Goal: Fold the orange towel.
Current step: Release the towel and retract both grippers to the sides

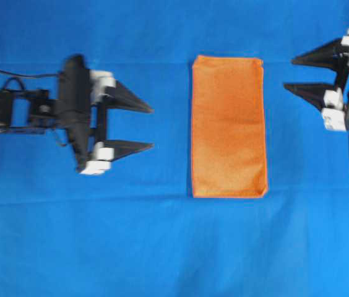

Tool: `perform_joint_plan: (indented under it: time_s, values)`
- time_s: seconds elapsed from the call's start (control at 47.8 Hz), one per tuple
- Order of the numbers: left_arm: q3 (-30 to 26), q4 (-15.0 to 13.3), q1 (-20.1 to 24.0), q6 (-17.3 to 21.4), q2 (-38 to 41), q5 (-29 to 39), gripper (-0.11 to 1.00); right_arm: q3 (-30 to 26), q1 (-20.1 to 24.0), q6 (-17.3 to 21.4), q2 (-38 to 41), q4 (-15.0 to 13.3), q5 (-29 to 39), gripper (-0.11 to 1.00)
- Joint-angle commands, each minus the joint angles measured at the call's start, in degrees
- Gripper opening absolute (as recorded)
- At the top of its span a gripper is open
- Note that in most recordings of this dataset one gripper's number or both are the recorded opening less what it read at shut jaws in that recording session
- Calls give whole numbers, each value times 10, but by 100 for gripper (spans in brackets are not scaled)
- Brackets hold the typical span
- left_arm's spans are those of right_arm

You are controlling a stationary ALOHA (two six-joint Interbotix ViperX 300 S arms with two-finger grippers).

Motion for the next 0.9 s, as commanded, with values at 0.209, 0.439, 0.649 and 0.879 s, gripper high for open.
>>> perform_joint_plan:
  time_s: [0.209,0.439,0.649,0.879]
  values:
    - [124,-2,7,0,-114,-80,76,62,4,16,-20,2,-83,64]
    - [143,-3,7,0,-134,-89,76,62,4,15,-18,1,-93,64]
    - [134,-3,7,0,-121,-91,76,59,-1,16,-18,2,-91,64]
    - [57,-6,47,-6,-25,-84,76,39,-80,17,18,9,-76,63]
